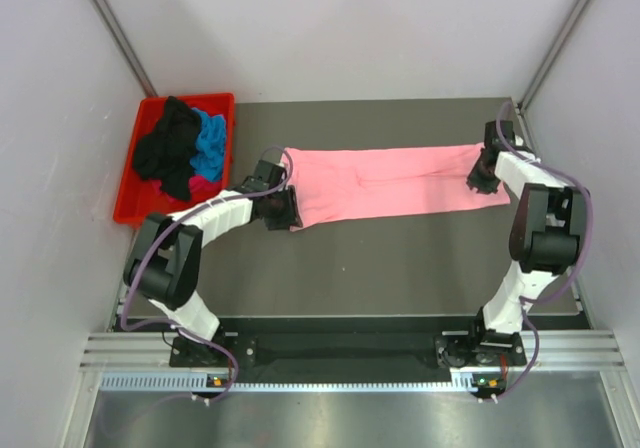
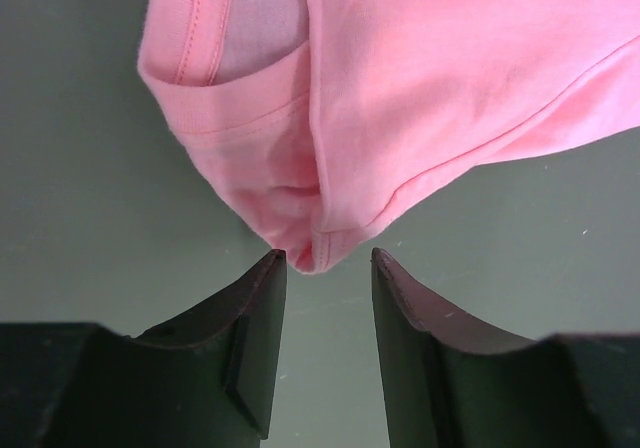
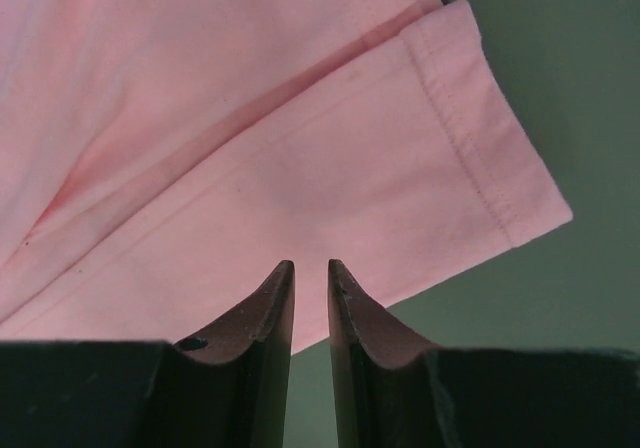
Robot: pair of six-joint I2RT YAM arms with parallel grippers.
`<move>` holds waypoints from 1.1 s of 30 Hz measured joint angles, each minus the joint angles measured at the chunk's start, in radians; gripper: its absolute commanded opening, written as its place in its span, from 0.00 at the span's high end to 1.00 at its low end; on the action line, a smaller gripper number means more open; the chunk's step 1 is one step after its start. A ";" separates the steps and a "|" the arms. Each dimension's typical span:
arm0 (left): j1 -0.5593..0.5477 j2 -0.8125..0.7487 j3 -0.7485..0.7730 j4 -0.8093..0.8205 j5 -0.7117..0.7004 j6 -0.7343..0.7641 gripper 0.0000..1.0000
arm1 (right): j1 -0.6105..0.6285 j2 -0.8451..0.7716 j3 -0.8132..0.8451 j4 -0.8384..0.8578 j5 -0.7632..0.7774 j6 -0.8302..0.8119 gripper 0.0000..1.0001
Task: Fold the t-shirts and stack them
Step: Fold the tshirt
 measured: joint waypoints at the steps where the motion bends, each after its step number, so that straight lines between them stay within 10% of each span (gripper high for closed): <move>1: 0.000 0.005 0.000 0.003 0.003 0.000 0.56 | -0.006 0.005 0.000 0.002 0.000 0.001 0.80; 10: 0.000 0.077 0.091 -0.011 -0.026 0.008 1.00 | -0.026 0.074 -0.001 0.040 0.004 0.002 0.87; 17: 0.000 0.132 0.230 -0.077 -0.127 0.011 0.99 | -0.049 0.088 -0.001 0.059 0.016 0.014 0.89; 24: 0.002 0.227 0.299 -0.160 -0.206 -0.008 0.66 | -0.049 0.087 -0.002 0.061 0.013 0.016 0.82; 33: 0.051 0.255 0.468 -0.227 -0.203 -0.009 0.58 | 0.118 -0.011 -0.013 0.105 -0.170 -0.079 0.75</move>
